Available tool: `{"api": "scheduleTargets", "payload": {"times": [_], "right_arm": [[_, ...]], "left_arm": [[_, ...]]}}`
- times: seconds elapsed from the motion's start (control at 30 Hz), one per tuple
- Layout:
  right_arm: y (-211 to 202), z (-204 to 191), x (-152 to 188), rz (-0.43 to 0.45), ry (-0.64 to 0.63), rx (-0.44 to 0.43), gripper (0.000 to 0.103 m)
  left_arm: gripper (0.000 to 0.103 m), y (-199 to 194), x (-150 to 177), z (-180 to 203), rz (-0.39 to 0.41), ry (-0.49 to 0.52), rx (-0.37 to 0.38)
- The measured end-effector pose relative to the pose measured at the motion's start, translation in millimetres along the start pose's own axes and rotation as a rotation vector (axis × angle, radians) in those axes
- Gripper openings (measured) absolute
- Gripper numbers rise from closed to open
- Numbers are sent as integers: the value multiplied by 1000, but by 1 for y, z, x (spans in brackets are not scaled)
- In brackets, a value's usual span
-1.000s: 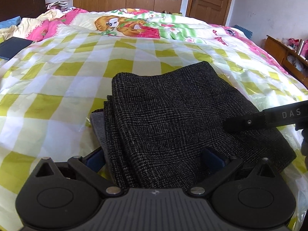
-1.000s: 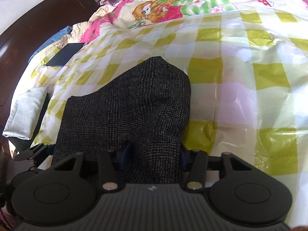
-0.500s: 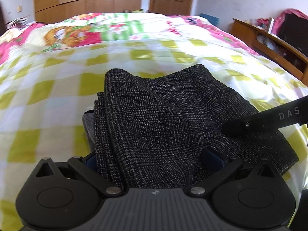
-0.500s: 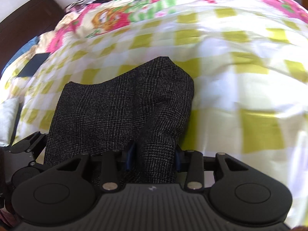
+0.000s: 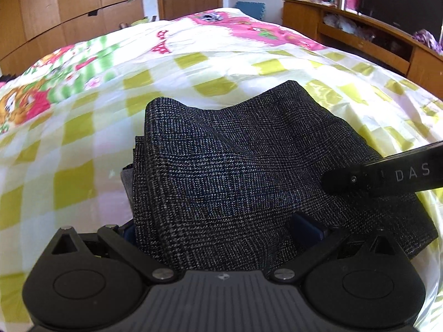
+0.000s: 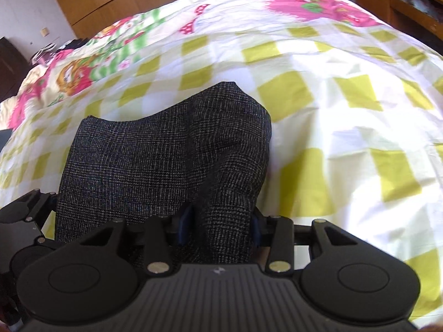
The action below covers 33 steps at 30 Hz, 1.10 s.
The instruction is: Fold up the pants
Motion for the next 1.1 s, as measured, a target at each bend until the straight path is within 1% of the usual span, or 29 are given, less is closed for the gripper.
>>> {"api": "scheduleTargets", "payload": {"times": [0.1,0.2,0.3,0.37,0.43,0.47,0.53,0.57,0.6,0.67,0.7,0.73,0.77,0.83,0.87,0.97,1.07,1.1], "right_arm": [[-8,4,-2,20,4,21,44],[-30,2,0,88,-5,69,44],[-54,-6,15,141,-57,93,45],[-57,-7,27,138,-81,109,45],[-50,1,37,110,-65,128,44],[-45,6,39,96,-46,132,44],[-44,10,38,96,-34,131,49],[-46,12,36,97,-29,138,49],[-53,11,35,106,-23,153,49],[-71,3,33,152,-56,169,47],[-77,-1,33,169,-66,164,47],[-79,-4,36,172,-68,152,47],[-73,-4,39,153,-65,151,47],[-55,1,47,89,-48,170,47],[-52,2,48,84,-30,174,46],[-72,-7,47,130,-4,157,47],[-97,-28,51,190,-45,163,47],[-104,-35,55,204,-47,153,47]], "left_arm": [[103,-2,-6,7,5,20,-9],[103,-11,1,0,10,54,-35],[103,-23,7,-8,21,89,-76],[103,-28,11,-10,20,102,-92],[103,-29,16,-11,6,111,-100],[103,-29,18,-10,-1,116,-101],[103,-28,21,-9,-21,126,-102],[103,-29,21,-9,-24,130,-107],[103,-31,21,-8,-25,139,-114],[103,-37,20,-8,-20,160,-134],[103,-40,20,-8,-14,167,-140],[103,-43,21,-9,-12,168,-144],[103,-45,23,-10,-12,163,-145],[103,-50,27,-11,-20,148,-144],[103,-52,31,-11,-25,143,-143],[103,-63,38,-13,-21,136,-155],[103,-74,41,-16,-10,112,-163],[103,-78,41,-16,-4,107,-165]]}}
Point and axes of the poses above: each gripper's, at about its wrist camera, not at the fingertips, and y roughly the way its jaws point, z to its right, x to its underside, the point moved 10 cm from there along y, roughly the way its jaws point, and after that the axes turned 1 degree about z, right-handed, at the moved point
